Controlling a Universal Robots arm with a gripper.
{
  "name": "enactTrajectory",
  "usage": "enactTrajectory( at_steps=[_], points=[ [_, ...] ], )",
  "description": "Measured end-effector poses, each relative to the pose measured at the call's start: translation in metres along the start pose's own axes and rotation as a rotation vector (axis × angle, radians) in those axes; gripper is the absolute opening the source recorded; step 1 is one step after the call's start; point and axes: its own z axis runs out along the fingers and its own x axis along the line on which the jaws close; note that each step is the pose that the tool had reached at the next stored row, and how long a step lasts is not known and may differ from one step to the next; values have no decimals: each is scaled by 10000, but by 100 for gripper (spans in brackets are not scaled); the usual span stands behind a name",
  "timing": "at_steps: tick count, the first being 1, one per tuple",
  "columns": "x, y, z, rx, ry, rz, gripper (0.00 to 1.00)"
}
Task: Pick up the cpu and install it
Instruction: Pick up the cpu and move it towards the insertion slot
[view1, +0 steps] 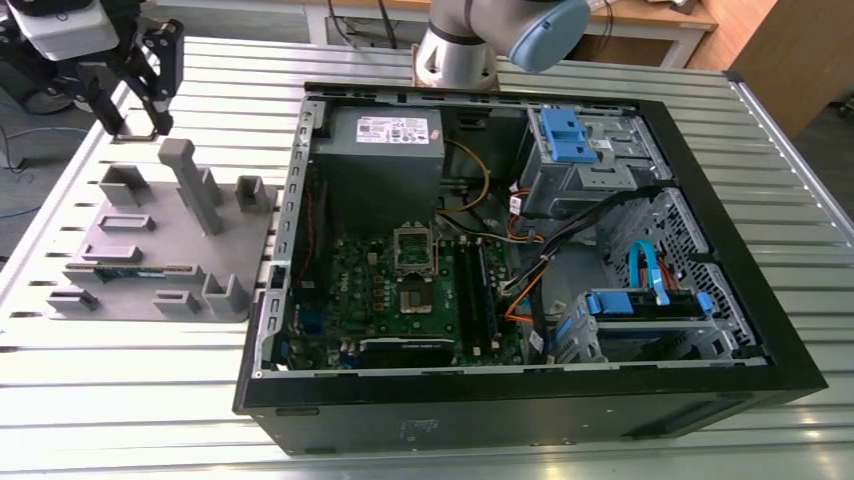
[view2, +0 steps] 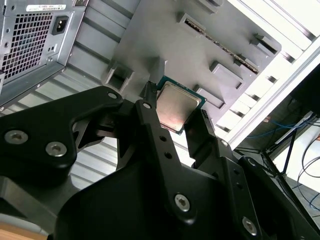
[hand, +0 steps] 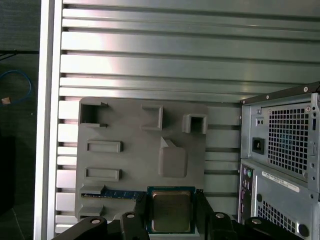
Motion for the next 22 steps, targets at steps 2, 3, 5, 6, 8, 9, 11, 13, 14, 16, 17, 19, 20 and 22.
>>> enactTrajectory(
  at_steps=[2, 3, 5, 6, 8, 9, 11, 13, 14, 16, 17, 19, 20, 22],
  points=[
    [-11, 0, 0, 0, 0, 0, 47],
    [-17, 0, 0, 0, 0, 0, 47],
    [-30, -1, 1, 1, 0, 0, 47],
    [-35, -1, 1, 0, 0, 0, 47],
    [-48, -1, 1, 1, 1, 0, 47],
    [-54, -1, 1, 0, 0, 0, 47],
    [-65, -1, 2, 0, 0, 0, 47],
    [-77, -1, 2, 0, 0, 0, 47],
    [-82, -2, 2, 0, 0, 0, 47],
    [-92, -2, 2, 0, 0, 0, 47],
    [-98, -2, 3, 0, 0, 0, 47],
    [-109, -2, 3, 0, 0, 0, 47],
    [-115, -2, 3, 0, 0, 0, 47],
    [-125, -2, 3, 0, 0, 0, 47]
  ],
)
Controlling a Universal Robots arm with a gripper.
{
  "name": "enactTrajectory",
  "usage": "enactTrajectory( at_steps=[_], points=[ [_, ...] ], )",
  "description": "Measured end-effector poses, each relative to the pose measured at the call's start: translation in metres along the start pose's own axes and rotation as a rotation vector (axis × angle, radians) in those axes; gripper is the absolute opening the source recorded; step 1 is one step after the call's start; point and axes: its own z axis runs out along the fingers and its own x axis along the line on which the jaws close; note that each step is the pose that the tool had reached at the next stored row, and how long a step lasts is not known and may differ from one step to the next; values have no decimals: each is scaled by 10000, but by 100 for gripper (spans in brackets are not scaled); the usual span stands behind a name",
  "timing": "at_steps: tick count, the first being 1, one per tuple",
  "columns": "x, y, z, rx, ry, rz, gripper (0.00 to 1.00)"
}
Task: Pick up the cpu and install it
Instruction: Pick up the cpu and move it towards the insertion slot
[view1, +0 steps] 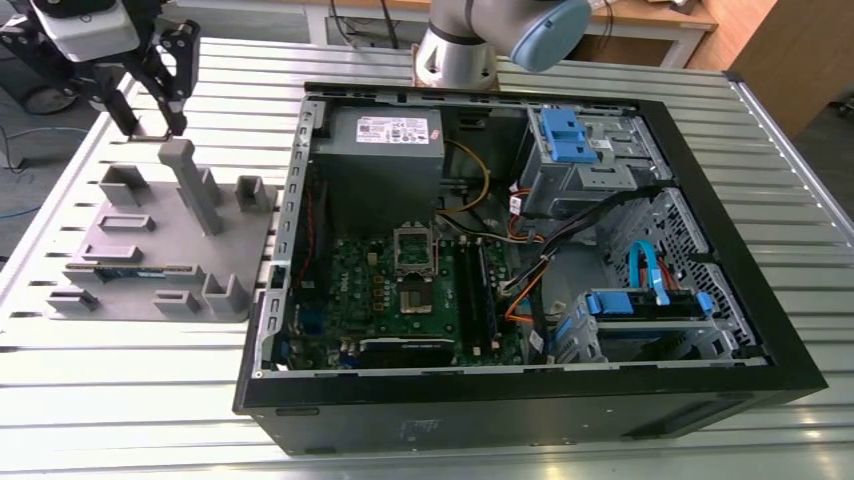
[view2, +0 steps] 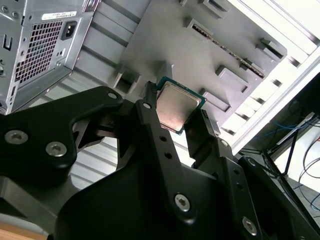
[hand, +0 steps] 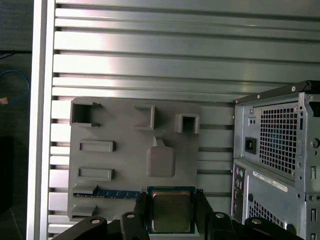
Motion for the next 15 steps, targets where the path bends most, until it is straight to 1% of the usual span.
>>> enactTrajectory(
  at_steps=[15],
  points=[
    [-100, -2, 3, 0, 0, -1, 47]
  ],
)
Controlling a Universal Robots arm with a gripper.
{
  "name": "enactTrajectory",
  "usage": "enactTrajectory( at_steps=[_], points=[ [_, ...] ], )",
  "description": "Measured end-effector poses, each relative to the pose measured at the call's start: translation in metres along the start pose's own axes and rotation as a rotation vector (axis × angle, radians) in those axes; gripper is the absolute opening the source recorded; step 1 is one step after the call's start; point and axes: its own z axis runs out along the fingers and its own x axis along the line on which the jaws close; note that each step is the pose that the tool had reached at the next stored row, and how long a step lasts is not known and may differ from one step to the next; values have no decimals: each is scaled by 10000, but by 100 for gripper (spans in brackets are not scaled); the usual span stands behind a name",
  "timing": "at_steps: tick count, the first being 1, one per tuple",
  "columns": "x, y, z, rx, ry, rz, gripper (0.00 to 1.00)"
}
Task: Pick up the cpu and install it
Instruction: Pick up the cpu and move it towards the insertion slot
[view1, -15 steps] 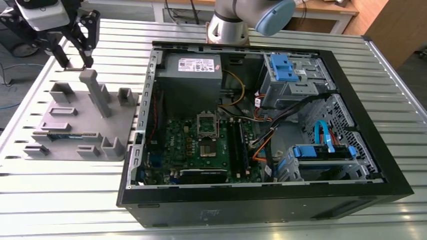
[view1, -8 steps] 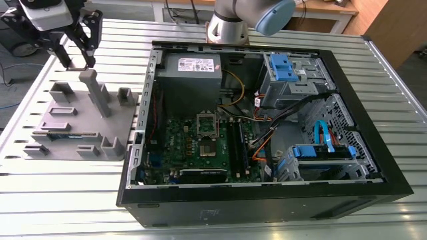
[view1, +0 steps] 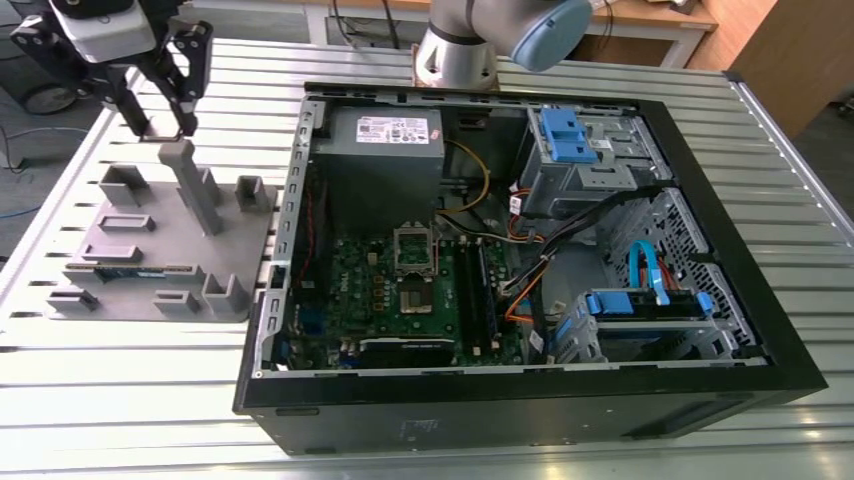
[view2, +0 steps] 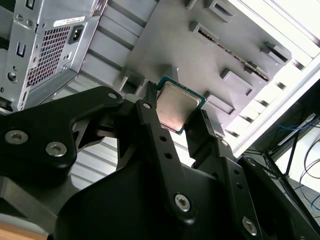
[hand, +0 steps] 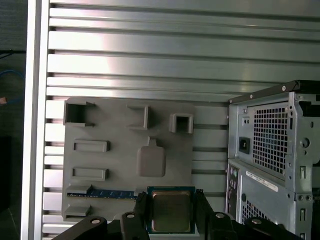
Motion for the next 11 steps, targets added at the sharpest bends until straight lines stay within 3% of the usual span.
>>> enactTrajectory(
  at_steps=[11],
  points=[
    [-74, -1, 2, 1, 1, 0, 47]
  ],
)
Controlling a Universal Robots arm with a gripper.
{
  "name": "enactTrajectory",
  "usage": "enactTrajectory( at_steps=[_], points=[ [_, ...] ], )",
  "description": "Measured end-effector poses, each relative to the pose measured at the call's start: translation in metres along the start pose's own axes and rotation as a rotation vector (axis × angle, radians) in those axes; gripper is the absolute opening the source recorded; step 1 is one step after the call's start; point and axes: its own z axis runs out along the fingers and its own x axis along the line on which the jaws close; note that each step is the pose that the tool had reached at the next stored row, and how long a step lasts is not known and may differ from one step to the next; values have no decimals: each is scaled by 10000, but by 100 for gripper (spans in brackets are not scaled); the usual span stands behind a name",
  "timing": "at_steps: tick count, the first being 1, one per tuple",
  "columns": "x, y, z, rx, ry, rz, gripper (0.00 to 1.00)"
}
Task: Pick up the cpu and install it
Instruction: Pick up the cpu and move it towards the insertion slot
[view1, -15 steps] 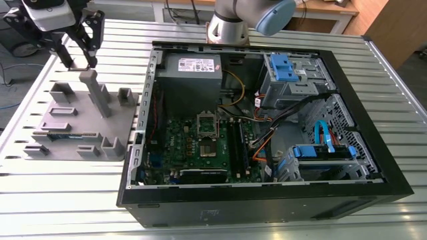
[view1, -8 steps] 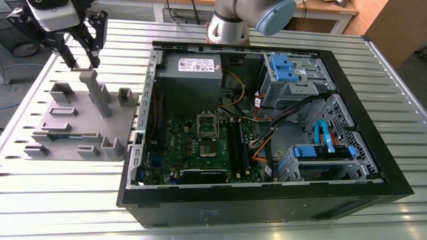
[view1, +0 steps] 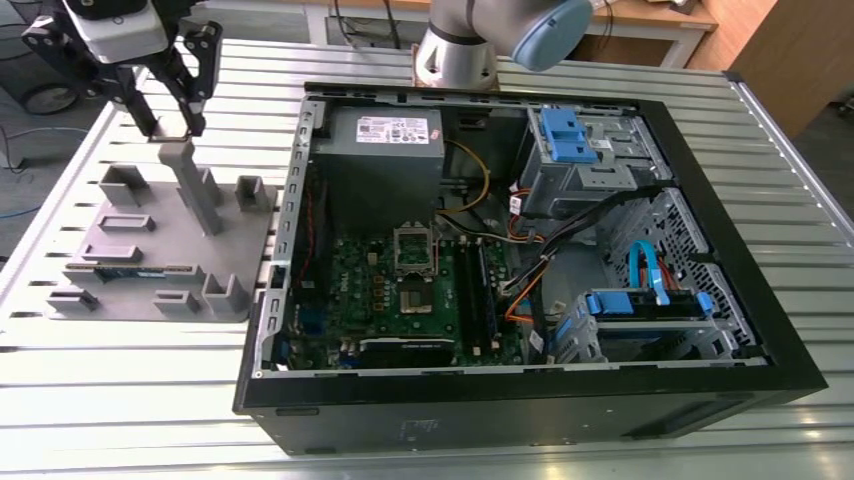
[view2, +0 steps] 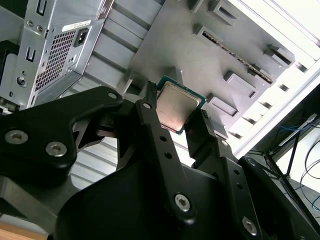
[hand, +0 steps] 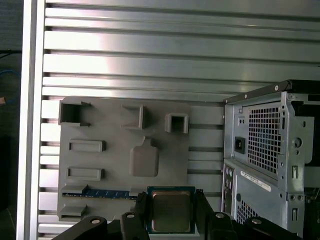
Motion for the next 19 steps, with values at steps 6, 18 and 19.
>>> enactTrajectory(
  at_steps=[6, 18, 19],
  points=[
    [-38, -1, 1, -1, -1, 0, 47],
    [-107, -2, 3, 0, -1, 0, 47],
    [-113, -2, 3, 0, 0, 0, 47]
  ],
)
